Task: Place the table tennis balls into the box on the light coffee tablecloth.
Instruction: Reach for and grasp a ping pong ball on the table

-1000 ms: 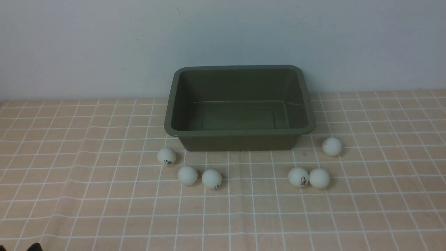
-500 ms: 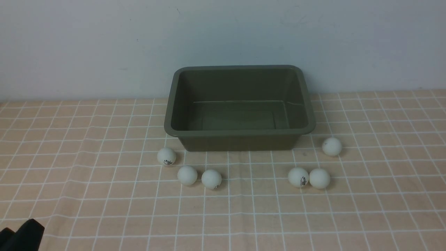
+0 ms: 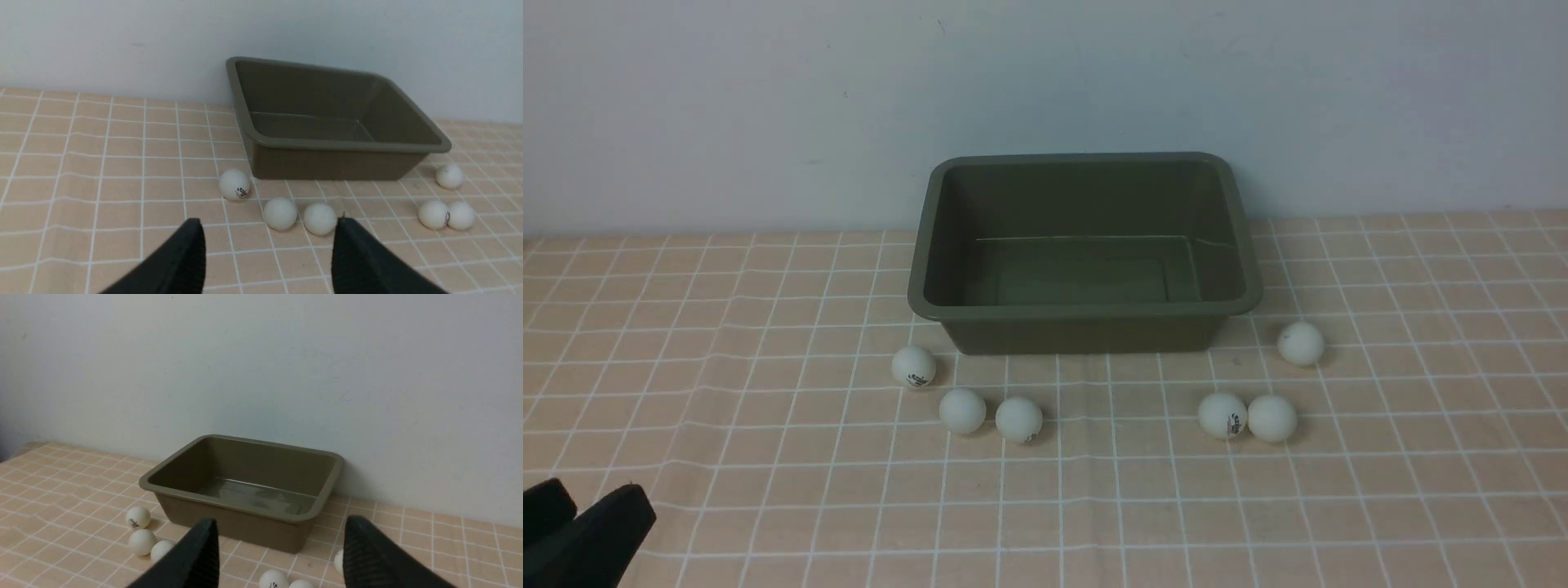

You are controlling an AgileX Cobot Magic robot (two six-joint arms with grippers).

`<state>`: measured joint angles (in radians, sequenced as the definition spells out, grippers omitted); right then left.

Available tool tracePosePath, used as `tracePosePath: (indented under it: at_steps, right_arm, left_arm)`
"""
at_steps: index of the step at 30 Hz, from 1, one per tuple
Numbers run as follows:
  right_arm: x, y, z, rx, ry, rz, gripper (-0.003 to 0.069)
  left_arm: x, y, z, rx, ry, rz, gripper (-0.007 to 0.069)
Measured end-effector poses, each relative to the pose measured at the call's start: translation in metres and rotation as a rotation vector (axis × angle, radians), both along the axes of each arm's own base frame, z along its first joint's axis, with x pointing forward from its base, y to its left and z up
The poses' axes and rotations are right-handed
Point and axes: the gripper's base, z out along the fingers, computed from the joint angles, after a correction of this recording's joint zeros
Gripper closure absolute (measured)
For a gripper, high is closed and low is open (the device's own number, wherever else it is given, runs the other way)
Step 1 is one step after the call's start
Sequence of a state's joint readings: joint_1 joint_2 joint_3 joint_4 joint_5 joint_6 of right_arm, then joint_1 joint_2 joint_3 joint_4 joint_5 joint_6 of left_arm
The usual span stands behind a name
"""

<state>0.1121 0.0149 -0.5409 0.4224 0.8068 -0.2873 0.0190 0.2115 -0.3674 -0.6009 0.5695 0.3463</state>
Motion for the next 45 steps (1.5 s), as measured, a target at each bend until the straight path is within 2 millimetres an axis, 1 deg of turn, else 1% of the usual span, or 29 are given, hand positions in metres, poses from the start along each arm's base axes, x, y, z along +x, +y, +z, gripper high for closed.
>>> tracePosePath:
  at_steps: [2,3,6,8,9,14,16,17,20,21,22,23,24,26,28,34,35,36,38,43,45]
  right_arm:
    - [0.004,0.004,0.004,0.001,0.032,0.041,0.0276]
    - [0.005,0.005,0.004,0.000,0.039,0.046,0.0276]
    - [0.017,0.014,0.015,-0.028,0.103,0.138,0.0276]
    - [0.035,0.019,0.022,-0.087,0.156,0.189,0.0276]
    - [0.040,0.020,0.023,-0.099,0.173,0.200,0.0276]
    - [0.087,0.027,0.031,-0.159,0.373,0.248,0.0276]
    - [0.111,0.027,0.032,-0.196,0.443,0.224,0.0274]
    - [0.117,0.026,0.033,-0.215,0.455,0.208,0.0273]
    - [0.150,0.021,0.031,-0.283,0.524,0.136,0.0263]
    - [0.160,0.020,0.030,-0.296,0.547,0.118,0.0261]
    - [0.166,0.020,0.029,-0.301,0.564,0.110,0.0260]
    - [0.178,0.019,0.028,-0.306,0.593,0.094,0.0258]
    - [0.182,0.020,0.027,-0.305,0.608,0.093,0.0258]
    - [0.207,0.020,0.019,-0.325,0.665,0.079,0.0251]
    - [0.220,0.020,0.015,-0.342,0.687,0.073,0.0247]
    - [0.279,0.025,-0.009,-0.372,0.775,0.068,0.0244]
    - [0.280,0.025,-0.011,-0.373,0.782,0.069,0.0244]
    - [0.296,0.027,-0.017,-0.373,0.802,0.070,0.0244]
    - [0.312,0.028,-0.022,-0.371,0.819,0.070,0.0244]
    - [0.356,0.033,-0.044,-0.356,0.891,0.061,0.0244]
    - [0.369,0.034,-0.055,-0.366,0.919,0.059,0.0244]
  left_arm:
    - [0.005,-0.001,0.010,0.041,0.020,-0.027,0.0274]
    - [0.005,-0.001,0.012,0.046,0.016,-0.030,0.0274]
    - [0.013,-0.002,0.024,0.096,0.035,-0.058,0.0274]
    - [0.018,-0.002,0.028,0.112,0.042,-0.062,0.0274]
    - [0.020,-0.002,0.029,0.118,0.044,-0.062,0.0274]
    - [0.024,-0.002,0.028,0.147,0.053,-0.071,0.0274]
    - [0.024,-0.002,0.028,0.159,0.050,-0.075,0.0274]
    - [0.024,-0.002,0.028,0.165,0.048,-0.077,0.0274]
    - [0.024,-0.002,0.028,0.196,0.038,-0.086,0.0274]
    - [0.024,-0.002,0.028,0.205,0.033,-0.088,0.0274]
    - [0.024,-0.002,0.028,0.208,0.032,-0.090,0.0274]
    - [0.025,-0.002,0.029,0.213,0.027,-0.089,0.0274]
    - [0.025,-0.002,0.029,0.214,0.026,-0.089,0.0274]
    - [0.025,-0.001,0.029,0.217,0.024,-0.089,0.0274]
    - [0.025,-0.002,0.029,0.216,0.024,-0.089,0.0274]
    - [0.025,-0.002,0.030,0.216,0.021,-0.089,0.0274]
    - [0.025,-0.002,0.030,0.216,0.021,-0.089,0.0274]
    - [0.025,-0.002,0.030,0.216,0.021,-0.089,0.0274]
    - [0.025,-0.002,0.030,0.216,0.021,-0.089,0.0274]
    - [0.025,-0.002,0.029,0.216,0.023,-0.089,0.0274]
    - [0.025,-0.002,0.029,0.217,0.022,-0.090,0.0274]
